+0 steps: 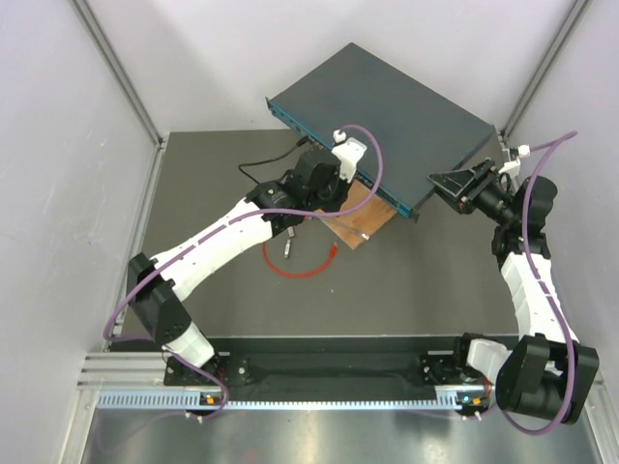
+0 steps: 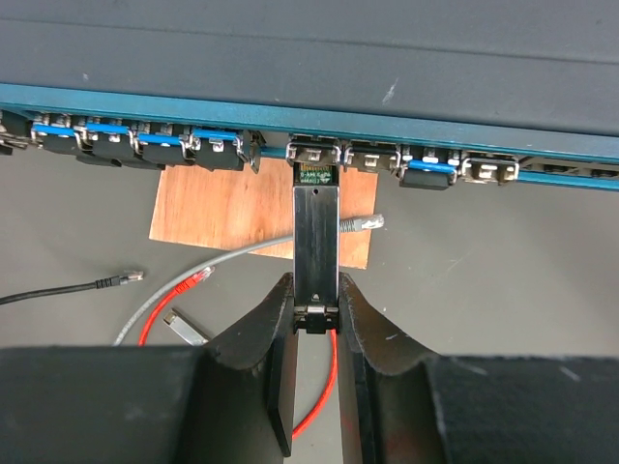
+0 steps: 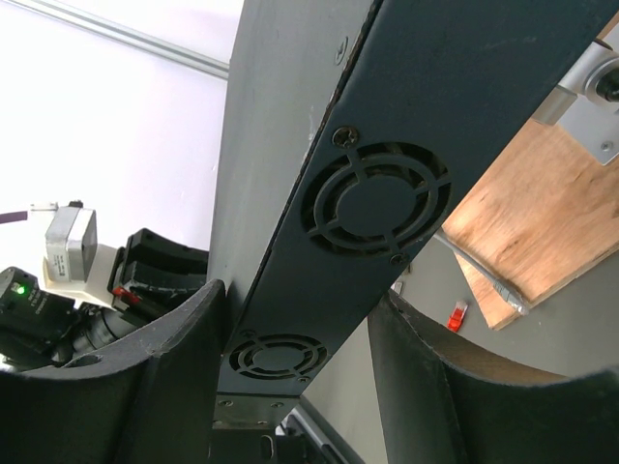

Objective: Insert the plug into the switch port

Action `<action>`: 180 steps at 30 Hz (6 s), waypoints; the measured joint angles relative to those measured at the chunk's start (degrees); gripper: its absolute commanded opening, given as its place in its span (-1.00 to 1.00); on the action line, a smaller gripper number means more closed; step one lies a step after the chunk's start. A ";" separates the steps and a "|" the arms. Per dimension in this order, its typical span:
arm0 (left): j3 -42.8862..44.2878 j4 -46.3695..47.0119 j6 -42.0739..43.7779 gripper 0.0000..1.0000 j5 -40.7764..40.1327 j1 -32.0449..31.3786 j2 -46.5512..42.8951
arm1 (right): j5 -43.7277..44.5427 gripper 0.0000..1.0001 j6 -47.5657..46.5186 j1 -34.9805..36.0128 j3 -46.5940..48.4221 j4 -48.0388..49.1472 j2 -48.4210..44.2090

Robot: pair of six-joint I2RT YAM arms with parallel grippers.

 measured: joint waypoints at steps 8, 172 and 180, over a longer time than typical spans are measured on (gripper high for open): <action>0.02 -0.07 0.02 -1.00 -0.13 0.00 0.72 | -0.07 -1.00 0.02 0.00 0.02 -0.02 0.00; -21.68 42.58 13.31 -0.91 13.00 3.30 -5.84 | -1.05 -1.00 -5.42 0.66 5.60 -10.73 1.86; -25.33 37.86 13.00 -0.28 16.44 3.63 -10.99 | -2.19 -0.46 -7.32 0.57 7.58 -14.03 2.80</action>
